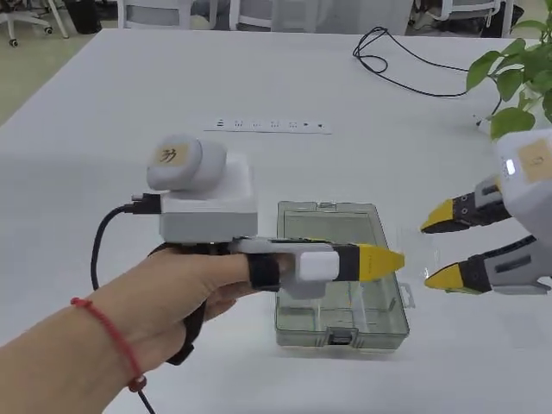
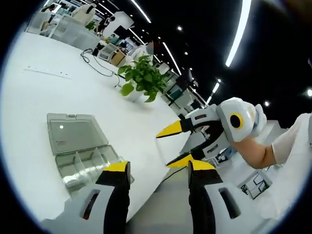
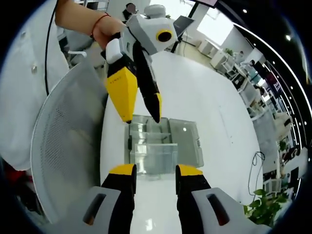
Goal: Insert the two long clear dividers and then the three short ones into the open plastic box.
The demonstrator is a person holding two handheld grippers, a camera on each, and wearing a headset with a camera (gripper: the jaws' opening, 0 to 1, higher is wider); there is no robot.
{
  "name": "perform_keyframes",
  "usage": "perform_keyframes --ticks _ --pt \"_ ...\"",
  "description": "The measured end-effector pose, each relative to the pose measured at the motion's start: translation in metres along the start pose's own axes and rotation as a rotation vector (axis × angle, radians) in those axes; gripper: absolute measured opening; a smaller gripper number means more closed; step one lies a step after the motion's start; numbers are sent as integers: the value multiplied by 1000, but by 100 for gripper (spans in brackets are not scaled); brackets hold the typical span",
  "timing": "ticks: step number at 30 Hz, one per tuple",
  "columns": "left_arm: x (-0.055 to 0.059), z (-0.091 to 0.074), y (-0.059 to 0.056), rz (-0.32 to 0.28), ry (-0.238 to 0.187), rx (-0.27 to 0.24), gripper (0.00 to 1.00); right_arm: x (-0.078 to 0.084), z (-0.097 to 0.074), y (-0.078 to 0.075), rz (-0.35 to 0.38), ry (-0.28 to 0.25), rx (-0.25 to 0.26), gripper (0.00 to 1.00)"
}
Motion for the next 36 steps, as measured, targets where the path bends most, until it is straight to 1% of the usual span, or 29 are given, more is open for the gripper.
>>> perform_keyframes --ticks 2,4,7,9,11,14,17,21,24,31,36 --pt "1 2 0 -19 -2 -3 38 -6 0 4 -3 -3 0 33" --pt "2 4 -1 -28 -1 -1 34 -13 -1 9 -6 -10 -4 33" --pt "6 8 -4 -53 14 9 27 -21 -2 14 -25 -8 -3 33" --pt "8 9 -6 -62 21 14 19 -25 -3 15 -36 -6 3 33" --pt "9 10 -7 -74 21 24 14 -28 -4 16 -38 -6 2 33" --pt "11 12 -8 -87 27 28 10 -31 -5 19 -38 -11 -2 33" --pt "12 13 -10 -93 33 38 4 -29 -3 19 -49 -1 3 33" --pt "14 14 -12 -93 38 45 0 -29 -4 21 -47 4 0 33" --pt "14 15 -13 -87 42 48 0 -29 -5 22 -46 5 -2 33" --pt "14 14 -15 -113 38 58 0 -30 -7 23 -47 1 -3 33" --pt "14 13 -15 -116 36 56 0 -31 -7 24 -52 -1 -3 33"
Point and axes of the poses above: the centre of the closed fingertips' face, and the gripper's own axes: z roughly forward along the fingers, y roughly to its left, x roughly out of its underside, the point moved 6 cm from there along -z, roughly backward along the fingers, and after that the axes turned 5 degrees about z, right-handed, at the moved point
